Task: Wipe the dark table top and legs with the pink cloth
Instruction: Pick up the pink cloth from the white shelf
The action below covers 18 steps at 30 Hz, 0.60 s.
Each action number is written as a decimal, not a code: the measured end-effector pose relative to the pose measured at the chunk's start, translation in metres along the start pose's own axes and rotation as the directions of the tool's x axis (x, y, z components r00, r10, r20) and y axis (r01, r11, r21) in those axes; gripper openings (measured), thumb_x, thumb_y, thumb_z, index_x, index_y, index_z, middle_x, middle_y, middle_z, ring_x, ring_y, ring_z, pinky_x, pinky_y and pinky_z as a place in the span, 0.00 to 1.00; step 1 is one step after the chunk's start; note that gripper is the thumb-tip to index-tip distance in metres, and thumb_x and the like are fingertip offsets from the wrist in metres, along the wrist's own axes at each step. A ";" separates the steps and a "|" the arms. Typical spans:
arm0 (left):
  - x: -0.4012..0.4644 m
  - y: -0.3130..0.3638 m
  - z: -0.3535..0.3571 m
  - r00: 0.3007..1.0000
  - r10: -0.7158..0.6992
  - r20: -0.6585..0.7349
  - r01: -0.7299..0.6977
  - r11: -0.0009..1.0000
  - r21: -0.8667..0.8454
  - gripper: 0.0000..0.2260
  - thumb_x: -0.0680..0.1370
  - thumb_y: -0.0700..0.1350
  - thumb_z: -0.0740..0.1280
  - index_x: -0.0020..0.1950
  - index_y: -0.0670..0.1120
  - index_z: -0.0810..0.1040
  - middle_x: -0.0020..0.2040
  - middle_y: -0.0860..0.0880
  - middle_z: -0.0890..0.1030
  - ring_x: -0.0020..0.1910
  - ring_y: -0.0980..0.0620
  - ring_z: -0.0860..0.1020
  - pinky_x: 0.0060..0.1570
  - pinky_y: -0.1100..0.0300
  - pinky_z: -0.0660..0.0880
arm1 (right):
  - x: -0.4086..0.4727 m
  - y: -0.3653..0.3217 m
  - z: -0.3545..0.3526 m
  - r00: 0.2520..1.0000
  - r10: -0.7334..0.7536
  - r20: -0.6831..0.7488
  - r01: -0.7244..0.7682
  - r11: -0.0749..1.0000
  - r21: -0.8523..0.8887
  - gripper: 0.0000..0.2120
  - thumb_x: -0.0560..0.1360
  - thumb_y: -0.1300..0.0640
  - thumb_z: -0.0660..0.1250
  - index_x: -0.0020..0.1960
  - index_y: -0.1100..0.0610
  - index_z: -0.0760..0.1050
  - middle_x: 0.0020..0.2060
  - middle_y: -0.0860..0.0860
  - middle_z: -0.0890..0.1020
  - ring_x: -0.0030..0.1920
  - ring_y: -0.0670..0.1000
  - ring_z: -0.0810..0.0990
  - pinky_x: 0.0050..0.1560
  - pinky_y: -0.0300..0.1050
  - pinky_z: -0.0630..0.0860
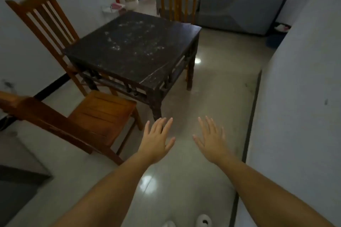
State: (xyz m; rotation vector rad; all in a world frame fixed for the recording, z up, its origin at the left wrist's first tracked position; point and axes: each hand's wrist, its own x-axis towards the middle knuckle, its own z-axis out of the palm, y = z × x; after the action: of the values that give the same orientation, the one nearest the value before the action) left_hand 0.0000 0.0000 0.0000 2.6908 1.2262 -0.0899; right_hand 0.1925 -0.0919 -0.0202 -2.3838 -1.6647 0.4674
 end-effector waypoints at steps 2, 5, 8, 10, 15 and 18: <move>0.004 0.000 0.004 1.000 0.021 0.012 -0.021 1.000 0.000 0.31 0.74 0.63 0.38 0.75 0.53 0.39 0.76 0.48 0.51 0.75 0.50 0.46 0.69 0.48 0.36 | 0.001 0.004 0.001 1.000 0.023 -0.018 -0.023 1.000 0.000 0.40 0.67 0.32 0.32 0.76 0.46 0.41 0.77 0.51 0.47 0.76 0.52 0.44 0.73 0.59 0.43; 0.018 0.005 0.010 0.999 0.033 0.026 -0.033 0.999 0.001 0.33 0.71 0.64 0.34 0.75 0.52 0.40 0.76 0.48 0.51 0.75 0.50 0.46 0.71 0.47 0.38 | 0.006 0.018 0.000 0.999 0.050 -0.015 -0.050 0.998 -0.029 0.40 0.67 0.32 0.31 0.76 0.46 0.40 0.77 0.50 0.46 0.76 0.51 0.43 0.74 0.59 0.44; 0.049 0.020 0.008 0.997 0.070 0.040 -0.069 0.997 -0.020 0.31 0.75 0.63 0.37 0.75 0.52 0.40 0.76 0.48 0.50 0.75 0.50 0.46 0.72 0.46 0.41 | 0.019 0.040 -0.004 0.996 0.088 -0.009 -0.088 0.995 -0.041 0.40 0.67 0.32 0.31 0.76 0.46 0.40 0.77 0.50 0.46 0.76 0.51 0.43 0.73 0.60 0.44; 0.076 0.035 0.004 0.996 0.085 0.032 -0.083 0.994 -0.071 0.28 0.79 0.61 0.45 0.75 0.52 0.41 0.76 0.48 0.50 0.75 0.50 0.46 0.72 0.46 0.41 | 0.033 0.059 -0.010 0.993 0.116 -0.019 -0.117 0.992 -0.046 0.40 0.66 0.31 0.31 0.76 0.46 0.40 0.77 0.50 0.46 0.76 0.52 0.44 0.73 0.60 0.44; 0.157 0.074 -0.010 0.992 0.128 0.013 -0.126 0.989 -0.077 0.28 0.80 0.58 0.49 0.75 0.52 0.41 0.76 0.48 0.50 0.75 0.50 0.45 0.71 0.48 0.36 | 0.087 0.116 -0.038 0.994 0.102 -0.048 -0.105 0.992 -0.068 0.48 0.62 0.26 0.22 0.76 0.46 0.42 0.77 0.51 0.48 0.76 0.53 0.45 0.72 0.61 0.45; 0.212 0.092 -0.016 0.997 0.073 0.010 -0.072 0.991 -0.110 0.28 0.80 0.58 0.50 0.75 0.52 0.41 0.76 0.48 0.50 0.75 0.51 0.45 0.71 0.47 0.37 | 0.130 0.151 -0.070 0.993 0.098 -0.060 -0.102 0.993 -0.061 0.44 0.66 0.28 0.29 0.76 0.47 0.44 0.77 0.52 0.50 0.76 0.53 0.47 0.72 0.60 0.44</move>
State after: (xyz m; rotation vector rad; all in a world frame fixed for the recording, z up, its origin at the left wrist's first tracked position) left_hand 0.2086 0.1008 0.0007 2.6321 1.0948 -0.0307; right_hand 0.3910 -0.0214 -0.0246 -2.5107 -1.5649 0.3630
